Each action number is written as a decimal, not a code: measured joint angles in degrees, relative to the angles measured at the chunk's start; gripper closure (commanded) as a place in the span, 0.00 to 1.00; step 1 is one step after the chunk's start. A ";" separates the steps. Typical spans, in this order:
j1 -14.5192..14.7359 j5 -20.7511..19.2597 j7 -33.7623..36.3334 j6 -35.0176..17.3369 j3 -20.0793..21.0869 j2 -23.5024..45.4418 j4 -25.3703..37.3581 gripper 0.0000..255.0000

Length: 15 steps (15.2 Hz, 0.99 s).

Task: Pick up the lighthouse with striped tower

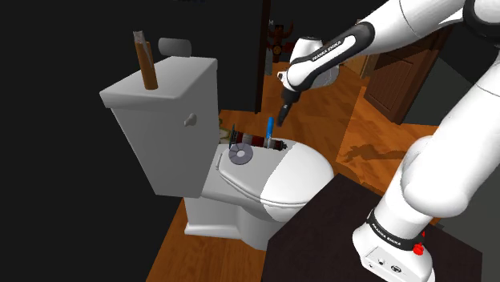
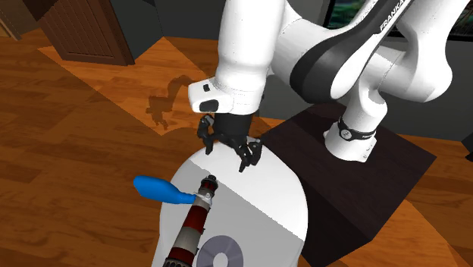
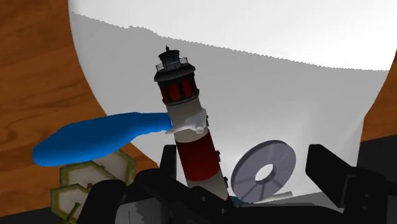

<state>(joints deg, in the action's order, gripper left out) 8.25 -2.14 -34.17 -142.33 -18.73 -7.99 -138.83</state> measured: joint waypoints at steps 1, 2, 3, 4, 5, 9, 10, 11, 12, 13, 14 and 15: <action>0.48 1.68 -2.37 -1.37 -0.45 2.51 1.02 0.00; 0.87 3.66 -5.03 -2.53 -0.82 5.25 2.42 0.00; 1.10 5.38 -7.41 -3.56 -0.90 7.27 3.21 0.00; 1.04 7.50 -10.37 -4.69 -1.05 9.77 4.33 0.00; 1.06 9.92 -13.14 -5.78 -0.72 12.83 6.02 0.00; -0.52 16.99 -22.37 -8.44 1.95 21.70 11.16 0.00; -1.32 18.57 -24.67 -8.85 2.86 24.09 12.92 0.00; -2.20 20.05 -26.87 -9.25 3.88 26.72 14.93 0.00; -2.82 20.99 -28.49 -9.34 4.80 28.93 16.85 0.00; -3.19 21.61 -29.51 -9.77 5.41 29.99 17.38 0.00; -3.58 22.13 -30.24 -10.16 5.87 31.01 17.97 0.00; -3.86 22.59 -30.82 -10.78 6.23 31.59 17.90 0.00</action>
<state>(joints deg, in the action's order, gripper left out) 4.40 20.45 -65.00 -153.10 -12.51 23.60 -120.92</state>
